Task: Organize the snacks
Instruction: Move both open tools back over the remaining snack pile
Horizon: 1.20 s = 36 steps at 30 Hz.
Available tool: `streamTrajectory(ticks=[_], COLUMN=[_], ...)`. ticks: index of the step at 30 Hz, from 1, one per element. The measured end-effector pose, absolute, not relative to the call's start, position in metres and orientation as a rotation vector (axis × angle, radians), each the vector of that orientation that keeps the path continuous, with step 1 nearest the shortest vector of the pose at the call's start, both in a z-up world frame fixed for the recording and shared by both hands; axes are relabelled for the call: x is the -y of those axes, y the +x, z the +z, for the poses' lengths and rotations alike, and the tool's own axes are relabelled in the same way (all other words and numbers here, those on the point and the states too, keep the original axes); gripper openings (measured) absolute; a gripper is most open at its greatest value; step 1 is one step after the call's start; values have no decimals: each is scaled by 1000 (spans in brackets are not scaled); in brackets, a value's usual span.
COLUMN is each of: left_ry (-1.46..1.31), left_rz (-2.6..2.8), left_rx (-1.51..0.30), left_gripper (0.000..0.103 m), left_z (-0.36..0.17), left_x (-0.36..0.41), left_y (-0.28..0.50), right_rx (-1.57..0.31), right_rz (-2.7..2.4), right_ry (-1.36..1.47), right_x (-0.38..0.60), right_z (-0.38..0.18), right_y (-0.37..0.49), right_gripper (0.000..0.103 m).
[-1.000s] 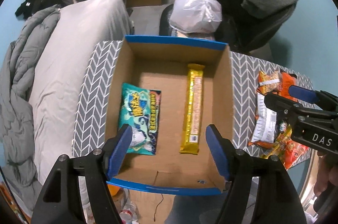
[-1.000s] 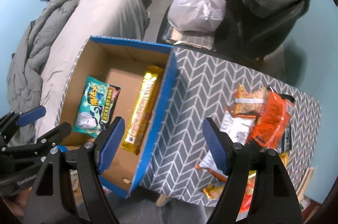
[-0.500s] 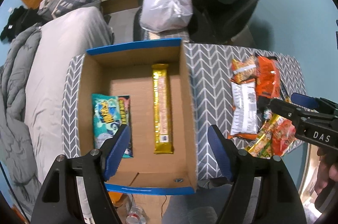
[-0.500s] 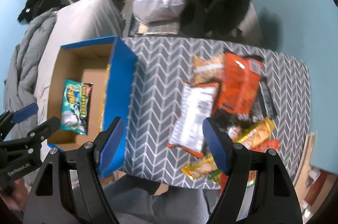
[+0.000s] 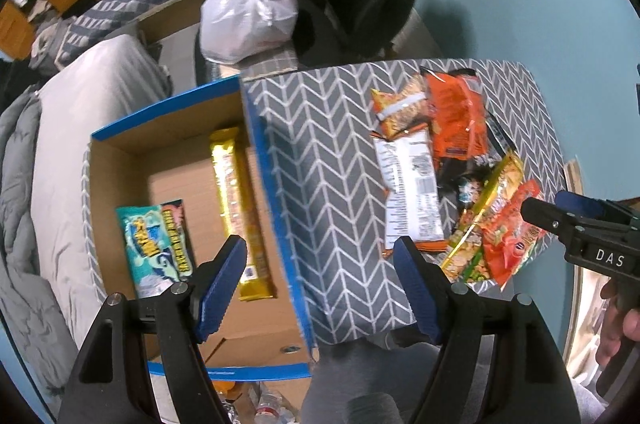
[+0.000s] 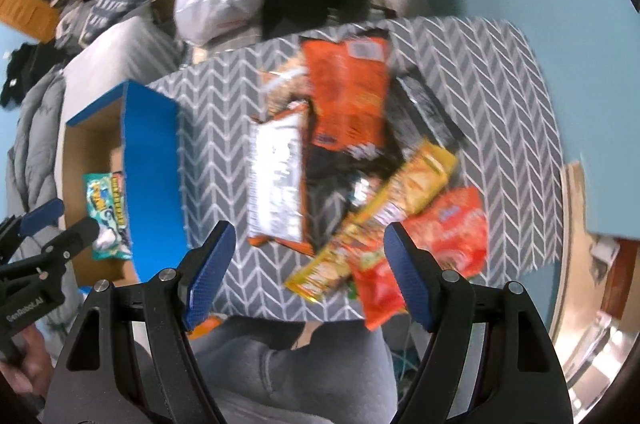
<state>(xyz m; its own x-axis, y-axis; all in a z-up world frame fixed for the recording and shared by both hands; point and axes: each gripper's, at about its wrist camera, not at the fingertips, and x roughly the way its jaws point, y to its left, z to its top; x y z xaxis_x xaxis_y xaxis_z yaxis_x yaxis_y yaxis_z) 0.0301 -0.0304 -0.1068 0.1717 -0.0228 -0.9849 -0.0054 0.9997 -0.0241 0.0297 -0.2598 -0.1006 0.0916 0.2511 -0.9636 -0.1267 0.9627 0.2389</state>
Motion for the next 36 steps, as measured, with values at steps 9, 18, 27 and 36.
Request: streamTrajectory(ticks=[9, 18, 27, 36], left_ry=[-13, 69, 77, -5], left_rz=[-70, -98, -119, -95], left_rx=[-1446, -1479, -1529, -1594], left_gripper=[77, 77, 77, 79], left_z=[-128, -155, -181, -210], left_x=[58, 82, 96, 106], left_y=[41, 54, 68, 79], right_rx=[-1520, -1571, -1573, -1571], right_rz=[132, 35, -13, -7], right_ry=[203, 369, 455, 431], right_x=[317, 354, 359, 343], right_z=[-133, -171, -200, -225], right_y=[15, 1, 0, 19], right_gripper=[76, 76, 76, 76])
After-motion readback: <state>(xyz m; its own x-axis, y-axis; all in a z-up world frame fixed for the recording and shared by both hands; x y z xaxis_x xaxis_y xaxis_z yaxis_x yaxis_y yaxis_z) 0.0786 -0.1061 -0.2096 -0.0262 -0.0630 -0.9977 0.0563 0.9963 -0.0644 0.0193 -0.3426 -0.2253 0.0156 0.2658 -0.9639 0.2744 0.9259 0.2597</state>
